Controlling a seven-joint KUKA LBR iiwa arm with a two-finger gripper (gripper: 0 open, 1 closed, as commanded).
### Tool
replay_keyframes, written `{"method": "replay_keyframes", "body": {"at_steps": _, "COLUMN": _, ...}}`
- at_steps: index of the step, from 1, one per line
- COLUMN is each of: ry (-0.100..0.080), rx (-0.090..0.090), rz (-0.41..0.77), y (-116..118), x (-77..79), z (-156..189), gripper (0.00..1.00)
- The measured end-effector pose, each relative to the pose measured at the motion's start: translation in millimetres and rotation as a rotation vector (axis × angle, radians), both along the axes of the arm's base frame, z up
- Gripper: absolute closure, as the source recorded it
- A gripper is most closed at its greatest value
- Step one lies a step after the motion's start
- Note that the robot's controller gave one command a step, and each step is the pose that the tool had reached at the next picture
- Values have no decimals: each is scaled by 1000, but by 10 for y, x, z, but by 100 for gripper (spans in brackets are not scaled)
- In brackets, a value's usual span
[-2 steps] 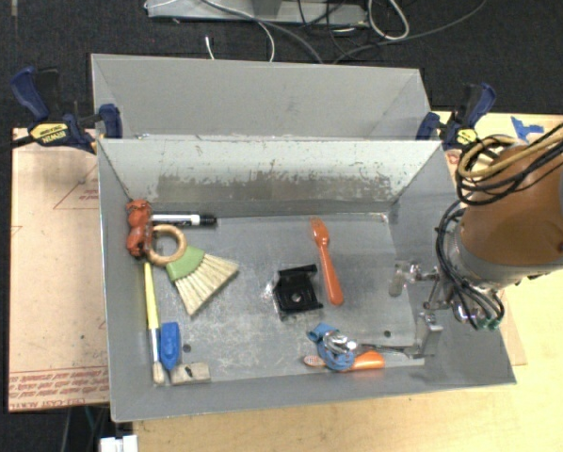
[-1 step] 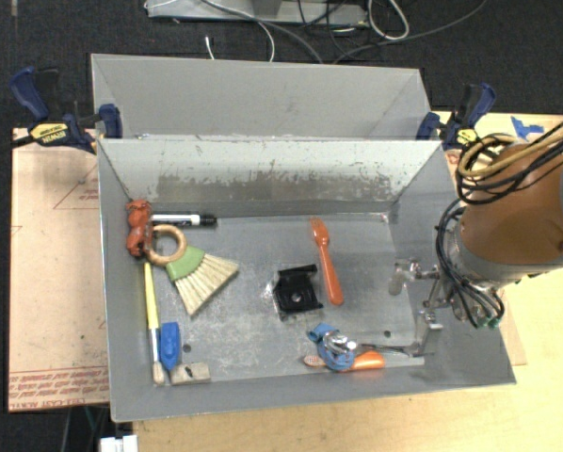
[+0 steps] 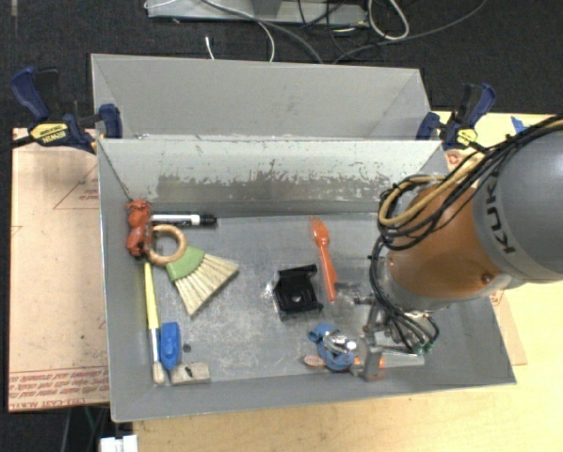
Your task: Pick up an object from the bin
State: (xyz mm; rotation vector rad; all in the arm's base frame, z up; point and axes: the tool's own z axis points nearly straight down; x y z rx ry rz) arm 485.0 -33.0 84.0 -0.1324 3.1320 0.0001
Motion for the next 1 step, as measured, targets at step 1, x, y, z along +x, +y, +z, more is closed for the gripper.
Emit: {"method": "replay_keyframes", "body": {"at_steps": 1, "ry": -2, "rx": -3, "rz": 97, "y": 249, "x": -8, "z": 189, "gripper": 0}}
